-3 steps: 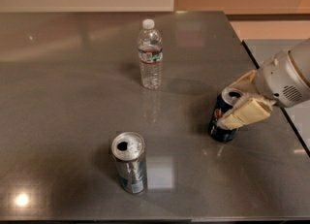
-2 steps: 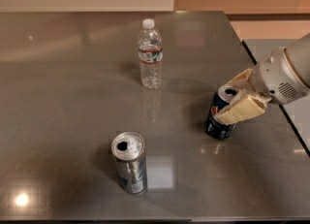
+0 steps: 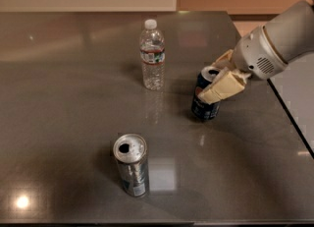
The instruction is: Move pepsi can near water bottle
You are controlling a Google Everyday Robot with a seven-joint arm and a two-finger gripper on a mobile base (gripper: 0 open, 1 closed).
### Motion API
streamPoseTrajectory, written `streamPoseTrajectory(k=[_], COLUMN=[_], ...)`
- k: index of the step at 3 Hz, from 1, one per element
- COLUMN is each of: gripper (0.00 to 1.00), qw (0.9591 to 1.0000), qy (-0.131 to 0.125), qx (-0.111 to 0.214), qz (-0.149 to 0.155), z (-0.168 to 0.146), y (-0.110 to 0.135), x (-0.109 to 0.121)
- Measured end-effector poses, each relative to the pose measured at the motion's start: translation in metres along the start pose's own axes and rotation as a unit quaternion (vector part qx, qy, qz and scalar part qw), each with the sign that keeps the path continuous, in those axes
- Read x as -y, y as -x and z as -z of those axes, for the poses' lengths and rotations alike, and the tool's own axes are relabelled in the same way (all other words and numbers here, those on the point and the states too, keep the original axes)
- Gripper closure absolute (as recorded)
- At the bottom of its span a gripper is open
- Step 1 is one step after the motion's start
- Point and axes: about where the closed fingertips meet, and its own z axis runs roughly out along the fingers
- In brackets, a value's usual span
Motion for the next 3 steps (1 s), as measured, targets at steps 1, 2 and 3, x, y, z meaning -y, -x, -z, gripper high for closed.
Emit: streamPoseTrajectory(k=[1,2,3], gripper=[1.0,1.0,1.0], qw=[0.9999,0.9997,0.9995], qy=[0.007,0.014,0.022], qx=[0.012,0.016,0.014], qz=[0.008,0.013,0.016], z=[-0.013,-0.026,-0.041], y=[0.025,0.039,0.047], x=[0.017,0.029,0.038])
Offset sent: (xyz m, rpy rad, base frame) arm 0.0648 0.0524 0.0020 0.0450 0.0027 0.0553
